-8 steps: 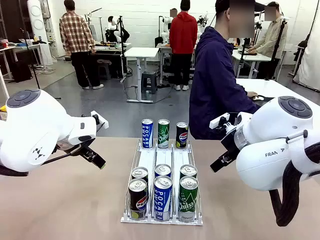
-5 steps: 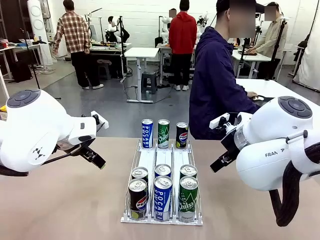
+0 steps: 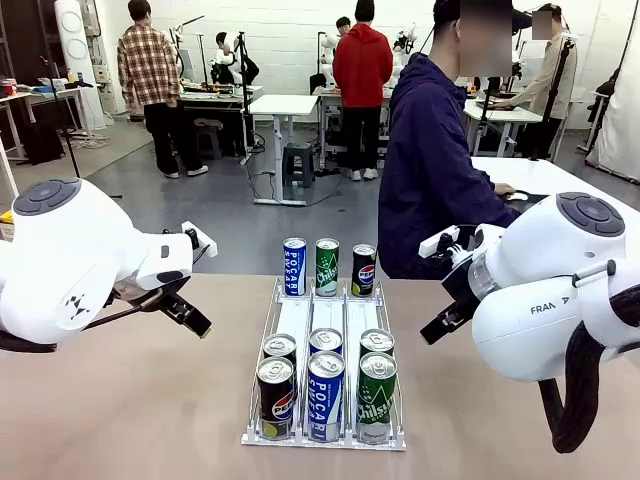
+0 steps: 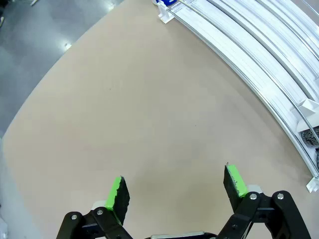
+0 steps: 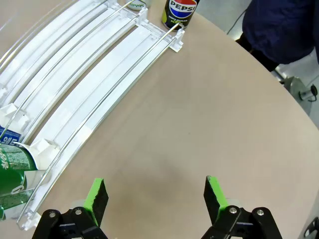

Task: Retrieve and hand over the desired beverage to the person.
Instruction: Pick up a can of the same type that the person held from the Automatic Can Dispenser.

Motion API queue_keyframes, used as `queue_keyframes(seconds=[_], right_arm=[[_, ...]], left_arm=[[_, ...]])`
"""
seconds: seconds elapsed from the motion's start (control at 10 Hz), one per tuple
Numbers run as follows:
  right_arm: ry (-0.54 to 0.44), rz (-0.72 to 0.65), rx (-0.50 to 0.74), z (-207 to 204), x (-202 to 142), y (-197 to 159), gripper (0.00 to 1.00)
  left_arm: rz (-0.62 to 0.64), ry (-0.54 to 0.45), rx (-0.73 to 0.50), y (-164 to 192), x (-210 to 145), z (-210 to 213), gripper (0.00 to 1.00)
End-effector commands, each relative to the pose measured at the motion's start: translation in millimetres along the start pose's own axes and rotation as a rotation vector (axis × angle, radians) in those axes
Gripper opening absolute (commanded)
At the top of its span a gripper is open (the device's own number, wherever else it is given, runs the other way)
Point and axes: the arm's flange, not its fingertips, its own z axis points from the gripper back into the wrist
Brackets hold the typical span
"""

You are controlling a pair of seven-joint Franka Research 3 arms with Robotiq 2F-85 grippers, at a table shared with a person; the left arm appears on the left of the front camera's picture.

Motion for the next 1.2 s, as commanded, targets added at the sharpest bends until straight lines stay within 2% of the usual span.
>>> queue_keyframes(seconds=[0.0, 0.5, 0.6, 0.7, 0.8, 0.9, 1.1], right_arm=[[0.0, 0.0, 0.0, 0.0, -0.1, -0.1, 1.0], [0.0, 0.0, 0.0, 0.0, 0.0, 0.0, 1.0], [-0.047, 0.005, -0.091, 40.4, 0.7, 2.1, 1.0], [-0.099, -0.045, -0.112, 90.7, 2.4, -1.9, 1.0], [-0.143, -0.037, -0.135, 148.6, 5.9, -2.3, 1.0], [-0.189, -0.061, -0.162, 194.2, 14.0, -1.6, 1.0], [-0.204, -0.061, -0.192, 255.1, 22.5, 2.5, 1.0]], left_arm=[[0.0, 0.0, 0.0, 0.0, 0.0, 0.0, 1.0], [0.0, 0.0, 0.0, 0.0, 0.0, 0.0, 1.0], [-0.047, -0.06, 0.095, -1.6, 11.8, 37.8, 1.0], [-0.038, -0.099, 0.114, 2.4, 27.6, 78.2, 1.0], [-0.042, -0.139, 0.133, 3.2, 46.4, 125.6, 1.0], [-0.035, -0.192, 0.208, 4.1, 64.3, 167.9, 1.0], [-0.019, -0.215, 0.261, 5.4, 84.3, 223.7, 1.0]])
